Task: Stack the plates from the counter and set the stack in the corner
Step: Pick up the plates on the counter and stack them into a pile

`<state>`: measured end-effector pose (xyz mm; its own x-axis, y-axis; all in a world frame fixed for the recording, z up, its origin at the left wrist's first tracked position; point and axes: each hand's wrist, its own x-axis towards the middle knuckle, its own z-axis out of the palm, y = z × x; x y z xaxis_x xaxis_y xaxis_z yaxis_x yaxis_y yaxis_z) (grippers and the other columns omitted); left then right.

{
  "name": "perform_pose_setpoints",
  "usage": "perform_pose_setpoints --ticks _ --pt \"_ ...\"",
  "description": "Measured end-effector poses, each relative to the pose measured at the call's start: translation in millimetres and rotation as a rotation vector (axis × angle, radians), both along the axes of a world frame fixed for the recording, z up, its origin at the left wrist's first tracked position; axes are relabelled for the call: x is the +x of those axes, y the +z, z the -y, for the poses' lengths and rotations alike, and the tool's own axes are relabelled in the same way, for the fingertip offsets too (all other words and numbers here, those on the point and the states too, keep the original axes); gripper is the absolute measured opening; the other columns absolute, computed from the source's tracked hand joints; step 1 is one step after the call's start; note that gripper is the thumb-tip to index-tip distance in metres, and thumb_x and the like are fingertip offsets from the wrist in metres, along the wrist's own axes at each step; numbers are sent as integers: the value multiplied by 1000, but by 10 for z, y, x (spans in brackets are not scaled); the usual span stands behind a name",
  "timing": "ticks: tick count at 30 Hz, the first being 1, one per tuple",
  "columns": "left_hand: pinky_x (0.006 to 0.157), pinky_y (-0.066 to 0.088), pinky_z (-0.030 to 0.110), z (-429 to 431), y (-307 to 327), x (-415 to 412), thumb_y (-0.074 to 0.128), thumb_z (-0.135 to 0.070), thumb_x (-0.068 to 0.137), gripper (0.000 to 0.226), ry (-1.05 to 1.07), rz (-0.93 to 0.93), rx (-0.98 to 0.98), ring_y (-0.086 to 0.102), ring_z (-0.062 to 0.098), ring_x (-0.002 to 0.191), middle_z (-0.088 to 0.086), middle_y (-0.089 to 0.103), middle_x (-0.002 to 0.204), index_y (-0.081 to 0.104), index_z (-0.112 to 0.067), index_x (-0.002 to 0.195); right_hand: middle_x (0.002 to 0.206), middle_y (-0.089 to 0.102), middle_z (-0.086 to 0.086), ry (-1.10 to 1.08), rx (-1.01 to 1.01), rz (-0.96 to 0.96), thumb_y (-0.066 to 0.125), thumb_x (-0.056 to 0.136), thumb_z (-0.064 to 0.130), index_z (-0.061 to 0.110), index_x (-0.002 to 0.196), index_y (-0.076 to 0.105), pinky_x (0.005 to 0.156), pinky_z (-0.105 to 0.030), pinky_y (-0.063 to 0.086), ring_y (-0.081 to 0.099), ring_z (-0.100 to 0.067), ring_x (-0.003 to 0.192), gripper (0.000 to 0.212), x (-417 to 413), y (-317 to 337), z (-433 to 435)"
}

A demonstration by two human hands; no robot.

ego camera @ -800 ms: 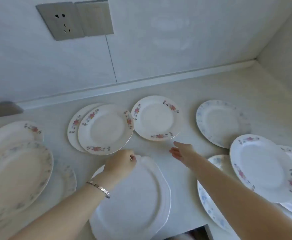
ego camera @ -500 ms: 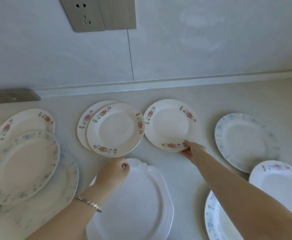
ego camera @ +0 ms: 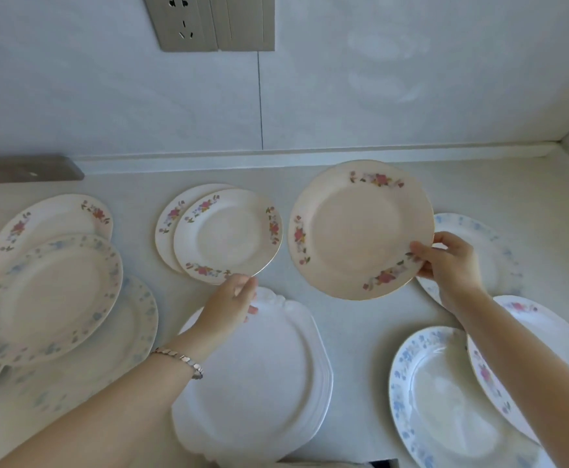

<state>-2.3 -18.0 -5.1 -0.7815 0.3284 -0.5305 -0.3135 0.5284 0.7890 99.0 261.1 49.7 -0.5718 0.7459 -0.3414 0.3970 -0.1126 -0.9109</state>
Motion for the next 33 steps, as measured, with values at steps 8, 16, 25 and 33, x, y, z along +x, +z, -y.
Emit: perform_pose_setpoints --ticks 8,16,25,33 --pt "45 52 23 534 105 309 49 -28 93 8 56 -36 5 64 19 71 3 62 81 50 -21 89 42 62 2 255 -236 60 58 84 -5 6 76 60 41 -18 51 59 -9 37 13 398 -156 856" --pt "71 58 42 1218 -334 479 49 -38 90 32 -180 7 -446 68 28 74 10 70 88 56 -9 102 77 64 5 505 83 436 60 86 18 18 88 65 82 -41 55 64 -23 81 5 565 -899 1516" --pt "54 50 26 1167 -386 514 44 -36 92 28 -343 -14 -602 55 16 39 4 60 53 48 -11 79 69 64 -1 448 256 492 62 84 18 11 82 67 62 -28 47 58 -16 65 9 677 -959 1653" --pt "53 39 24 1135 -360 363 41 -43 93 37 -594 -121 -815 51 19 59 0 55 66 49 -13 73 93 63 -3 570 360 595 60 86 30 11 100 49 65 -25 47 59 -18 81 26 674 -973 1741"
